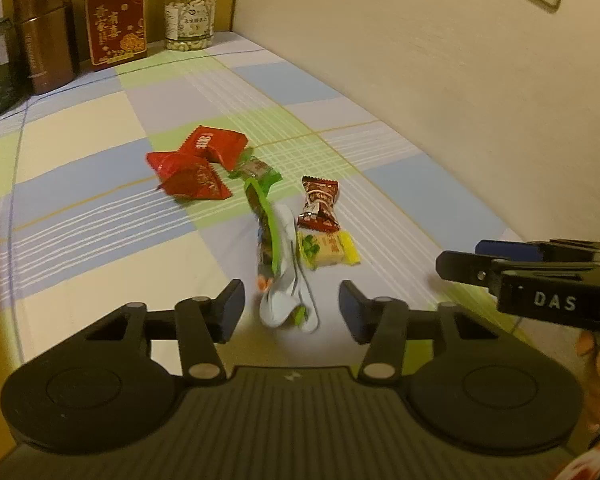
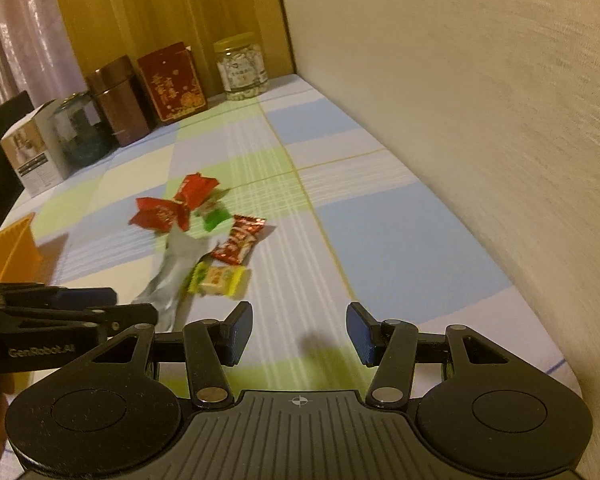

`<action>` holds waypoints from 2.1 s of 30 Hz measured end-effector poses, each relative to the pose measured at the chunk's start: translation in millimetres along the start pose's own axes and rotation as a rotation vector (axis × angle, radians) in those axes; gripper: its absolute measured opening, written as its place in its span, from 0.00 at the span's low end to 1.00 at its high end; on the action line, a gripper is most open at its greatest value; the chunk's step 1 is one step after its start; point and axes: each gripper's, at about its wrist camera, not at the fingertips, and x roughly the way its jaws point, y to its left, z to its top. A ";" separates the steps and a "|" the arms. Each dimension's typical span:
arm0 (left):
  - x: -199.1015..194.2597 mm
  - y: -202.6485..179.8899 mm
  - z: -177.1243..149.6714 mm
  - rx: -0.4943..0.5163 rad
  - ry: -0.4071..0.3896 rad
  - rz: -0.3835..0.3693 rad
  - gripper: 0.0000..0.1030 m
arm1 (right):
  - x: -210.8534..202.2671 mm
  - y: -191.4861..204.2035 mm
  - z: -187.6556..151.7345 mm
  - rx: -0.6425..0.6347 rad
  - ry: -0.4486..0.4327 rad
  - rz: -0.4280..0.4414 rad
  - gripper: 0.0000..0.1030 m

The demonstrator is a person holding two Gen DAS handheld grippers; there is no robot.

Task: Organize snacks
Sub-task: 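Grasp the white-green wrapped snack with the left tool while the right tool grasps the yellow-green candy, then lift both held snacks and carry them over the orange tray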

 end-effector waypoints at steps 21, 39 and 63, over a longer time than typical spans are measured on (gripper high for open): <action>-18.4 40.8 -26.5 -0.041 0.008 0.105 0.15 | 58.4 54.7 6.7 -0.391 0.006 0.112 0.51; -25.4 48.6 -29.2 -0.061 -0.037 0.066 0.31 | 78.0 75.9 -3.9 -0.446 0.051 0.164 0.28; -13.2 45.0 -22.0 -0.034 0.020 0.083 0.24 | 63.9 74.2 -5.8 -0.306 0.025 0.149 0.21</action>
